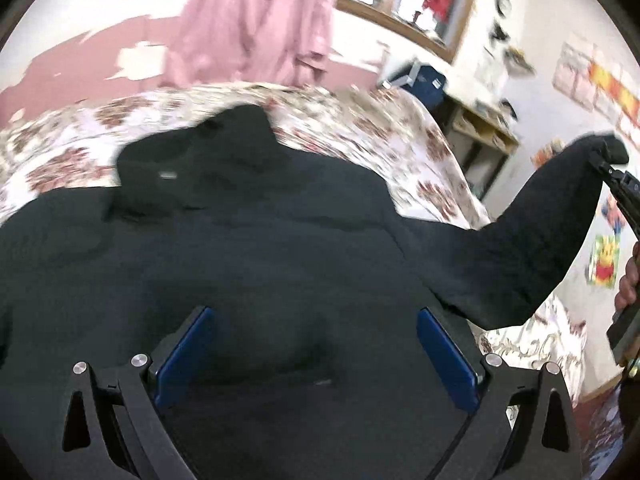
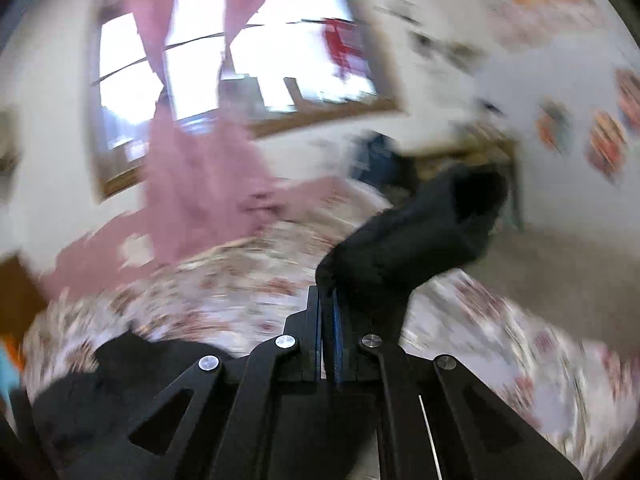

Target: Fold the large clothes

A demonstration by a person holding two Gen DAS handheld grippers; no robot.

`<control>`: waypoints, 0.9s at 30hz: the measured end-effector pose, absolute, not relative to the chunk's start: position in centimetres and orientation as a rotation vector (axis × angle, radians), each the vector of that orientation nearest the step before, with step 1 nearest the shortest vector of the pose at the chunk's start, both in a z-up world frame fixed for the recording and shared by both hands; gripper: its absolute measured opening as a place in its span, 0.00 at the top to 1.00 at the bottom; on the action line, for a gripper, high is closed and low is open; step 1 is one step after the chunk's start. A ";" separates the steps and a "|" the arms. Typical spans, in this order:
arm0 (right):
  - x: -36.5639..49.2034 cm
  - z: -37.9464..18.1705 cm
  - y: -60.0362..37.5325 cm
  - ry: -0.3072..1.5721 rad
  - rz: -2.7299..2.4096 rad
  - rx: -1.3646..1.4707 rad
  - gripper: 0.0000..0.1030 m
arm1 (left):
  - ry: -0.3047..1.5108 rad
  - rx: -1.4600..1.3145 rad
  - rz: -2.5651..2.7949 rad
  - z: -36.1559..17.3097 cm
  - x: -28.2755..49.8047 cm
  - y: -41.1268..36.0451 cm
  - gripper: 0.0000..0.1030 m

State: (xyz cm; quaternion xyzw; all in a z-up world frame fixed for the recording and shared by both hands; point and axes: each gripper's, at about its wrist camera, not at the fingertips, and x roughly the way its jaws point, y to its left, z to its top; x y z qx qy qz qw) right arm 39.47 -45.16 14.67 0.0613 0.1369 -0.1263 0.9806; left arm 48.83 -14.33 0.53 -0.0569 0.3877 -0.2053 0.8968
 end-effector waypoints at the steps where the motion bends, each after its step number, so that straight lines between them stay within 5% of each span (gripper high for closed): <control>1: 39.8 15.2 -43.3 0.277 -0.221 0.086 0.96 | 0.800 -0.134 -0.406 1.0 48.7 -12.6 0.01; 11: 42.3 12.2 -24.3 0.431 0.131 -0.212 0.96 | 0.753 -0.223 -0.309 3.3 44.0 2.9 0.02; 21: 42.2 -0.1 -15.6 0.841 0.348 -0.302 0.95 | 0.911 -0.378 -0.447 -1.6 41.3 6.7 0.01; 23: 41.8 -2.7 -15.6 0.945 0.393 -0.325 0.90 | 0.929 -0.386 -0.476 -2.8 41.5 6.1 0.01; 27: 38.7 -2.9 -17.6 0.942 0.470 -0.277 0.44 | 0.986 -0.456 -0.531 -5.2 42.6 4.2 0.01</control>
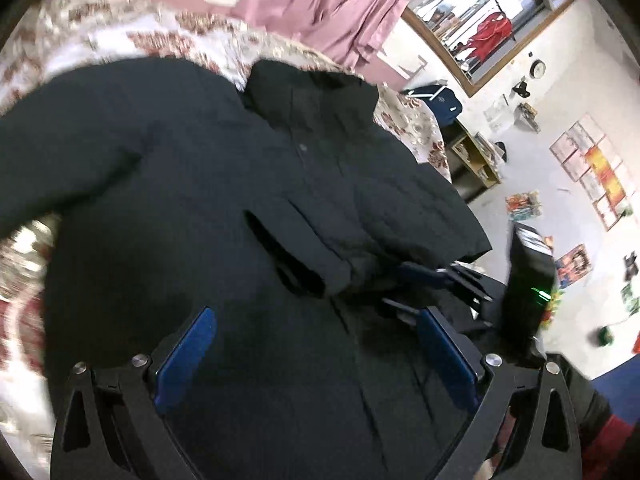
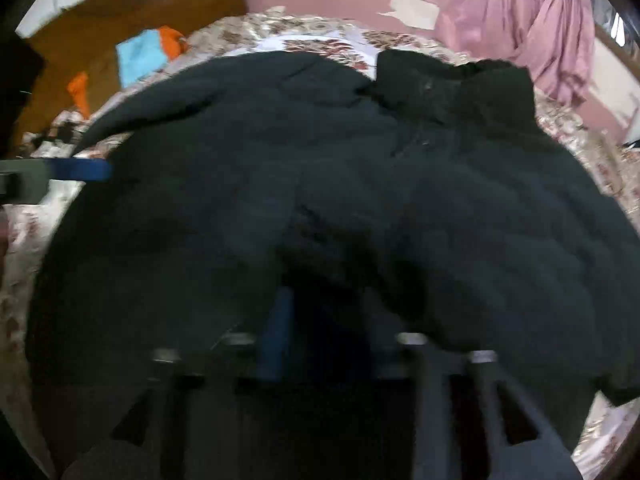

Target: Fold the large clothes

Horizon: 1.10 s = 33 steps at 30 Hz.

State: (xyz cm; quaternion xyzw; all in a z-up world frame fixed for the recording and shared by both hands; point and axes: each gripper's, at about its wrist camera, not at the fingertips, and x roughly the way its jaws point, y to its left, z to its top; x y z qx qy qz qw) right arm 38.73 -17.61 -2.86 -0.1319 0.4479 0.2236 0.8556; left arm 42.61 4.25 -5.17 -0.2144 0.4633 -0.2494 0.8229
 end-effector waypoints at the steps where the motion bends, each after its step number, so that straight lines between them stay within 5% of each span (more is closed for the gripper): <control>1: 37.7 -2.2 -18.4 0.921 0.479 -0.267 0.38 | 0.998 -0.475 -0.540 -5.8 42.8 3.8 0.01; 10: 33.8 1.3 -25.7 0.864 0.359 -0.190 0.35 | 1.095 -0.522 -0.480 -10.0 47.2 -2.0 0.04; 12: 33.2 1.3 -27.3 0.849 0.298 -0.186 0.35 | 1.103 -0.448 -0.447 -10.0 47.6 -3.7 0.32; 14: 33.2 1.6 -28.7 0.832 0.256 -0.164 0.35 | 1.141 -0.393 -0.402 -10.2 48.0 -4.8 0.73; 16: 34.8 1.8 -29.6 0.818 0.218 -0.130 0.35 | 1.118 -0.360 -0.378 -9.7 47.9 -5.6 0.88; 28: 37.3 4.3 -31.8 0.661 0.116 0.020 0.35 | 0.624 -0.087 -0.212 5.1 45.0 -1.8 0.95; 33: 39.5 3.8 -29.3 0.676 0.181 0.040 0.34 | 0.621 -0.069 -0.136 5.9 45.2 1.8 0.95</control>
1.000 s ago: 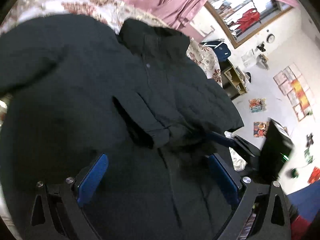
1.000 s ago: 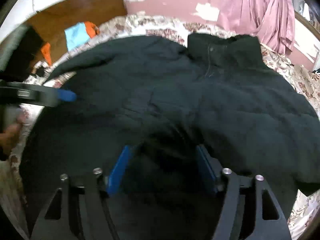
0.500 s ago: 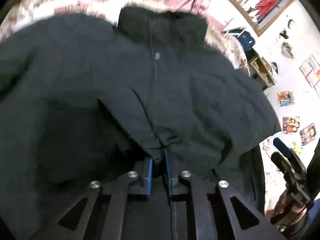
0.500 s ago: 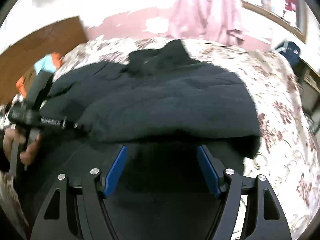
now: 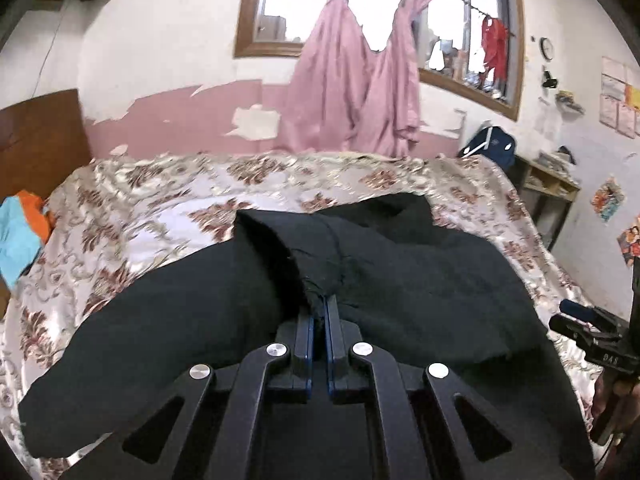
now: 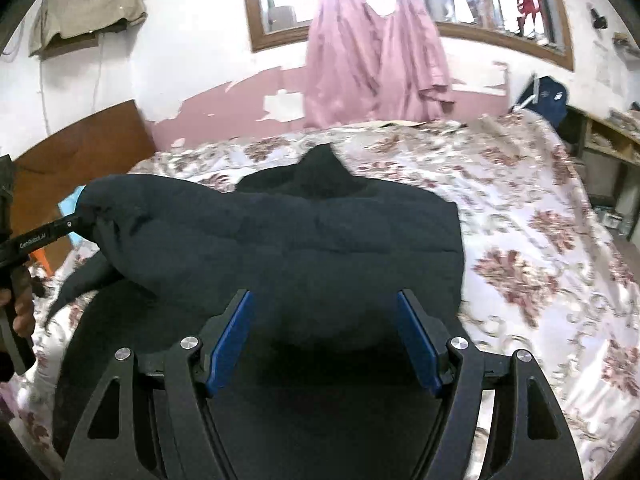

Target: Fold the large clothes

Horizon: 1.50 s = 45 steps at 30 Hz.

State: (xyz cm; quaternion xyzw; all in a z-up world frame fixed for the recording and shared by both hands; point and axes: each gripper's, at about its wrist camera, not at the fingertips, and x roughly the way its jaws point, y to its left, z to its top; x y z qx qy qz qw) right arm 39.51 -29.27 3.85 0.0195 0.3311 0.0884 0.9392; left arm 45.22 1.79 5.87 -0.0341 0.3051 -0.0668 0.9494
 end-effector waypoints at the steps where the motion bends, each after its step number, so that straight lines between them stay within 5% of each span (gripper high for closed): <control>1: 40.0 3.5 -28.7 0.683 0.188 0.042 0.35 | 0.642 -0.068 -0.127 5.3 45.3 2.3 0.95; 12: 49.7 -5.8 -20.2 0.960 0.132 -0.218 0.34 | 0.906 -0.047 -0.085 -5.3 46.9 3.4 0.95; 18: 50.7 -8.5 -17.9 0.959 0.099 -0.336 0.24 | 0.911 -0.240 -0.171 -6.7 46.6 5.9 0.90; 21: 50.5 -8.5 -17.1 0.939 0.087 -0.361 0.22 | 0.897 -0.330 -0.173 -6.5 45.1 7.7 0.74; 25: 49.6 -7.4 -17.6 0.913 0.093 -0.325 0.20 | 0.780 -0.490 -0.145 -4.6 40.6 11.0 0.15; 26: 49.1 -6.8 -17.7 0.905 0.084 -0.310 0.20 | 0.730 -0.533 -0.114 -4.2 39.1 12.1 0.09; 45: 46.9 -1.9 -6.6 0.875 0.222 -0.184 0.18 | 0.659 -1.320 0.252 -14.7 28.5 34.1 0.05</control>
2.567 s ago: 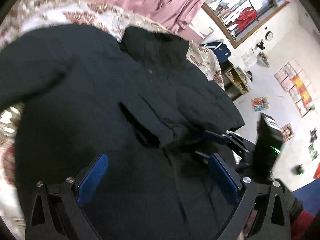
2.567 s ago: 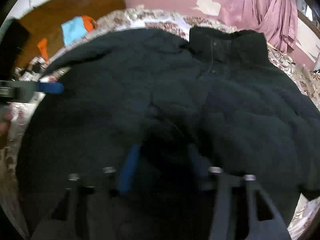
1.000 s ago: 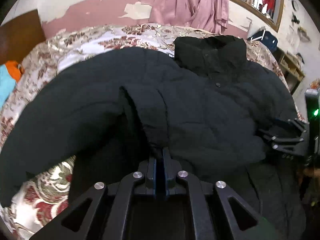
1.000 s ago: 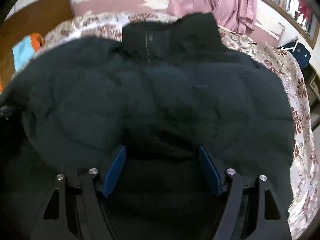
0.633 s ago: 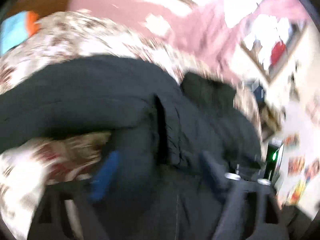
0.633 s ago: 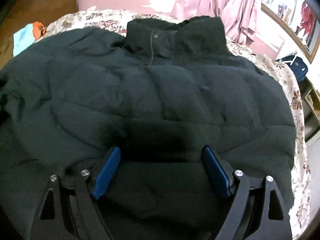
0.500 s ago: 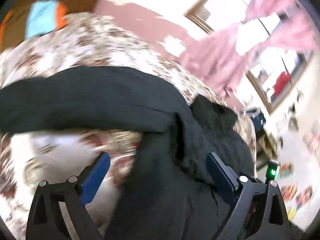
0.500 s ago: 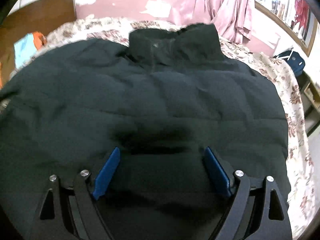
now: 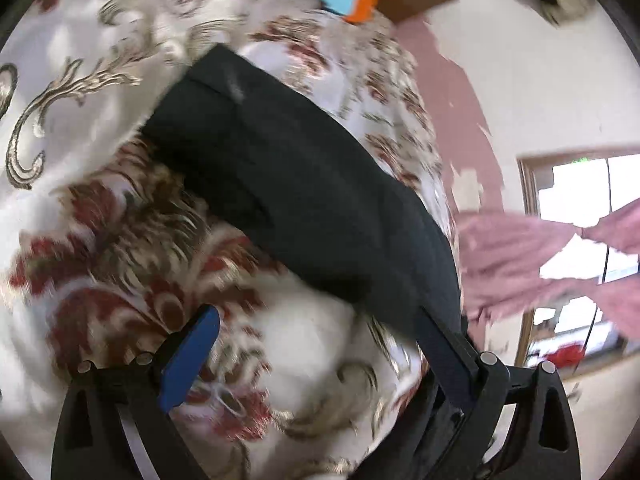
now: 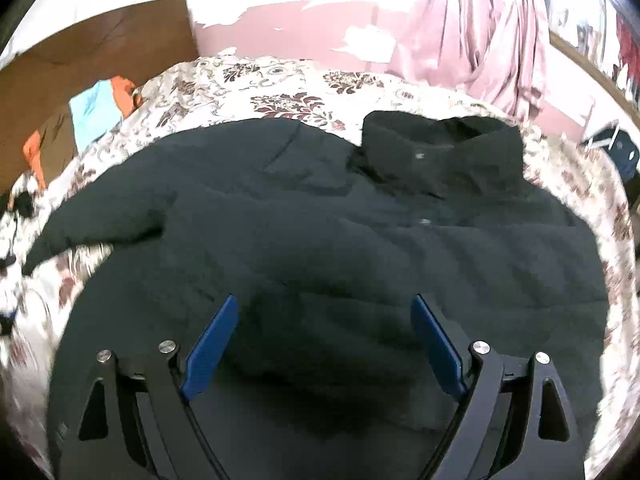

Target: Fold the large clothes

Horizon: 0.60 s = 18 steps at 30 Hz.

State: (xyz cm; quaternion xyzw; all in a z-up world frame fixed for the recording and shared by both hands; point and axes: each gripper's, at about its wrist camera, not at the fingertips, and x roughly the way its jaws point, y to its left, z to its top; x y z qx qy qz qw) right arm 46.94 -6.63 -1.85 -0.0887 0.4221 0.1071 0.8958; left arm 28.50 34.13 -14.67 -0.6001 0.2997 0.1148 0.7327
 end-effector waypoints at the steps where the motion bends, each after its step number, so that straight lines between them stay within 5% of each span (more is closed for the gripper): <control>1: 47.3 -2.3 -6.0 0.883 0.215 -0.171 0.18 | 0.656 -1.352 0.260 -15.2 28.6 34.8 0.05; 11: 48.9 -7.3 -1.7 0.904 0.175 -0.271 0.17 | 0.680 -1.381 0.356 -16.5 31.4 37.0 0.09; 18: 48.5 -7.9 -3.3 0.891 0.185 -0.185 0.10 | 0.609 -1.468 0.404 -16.6 31.2 38.5 0.63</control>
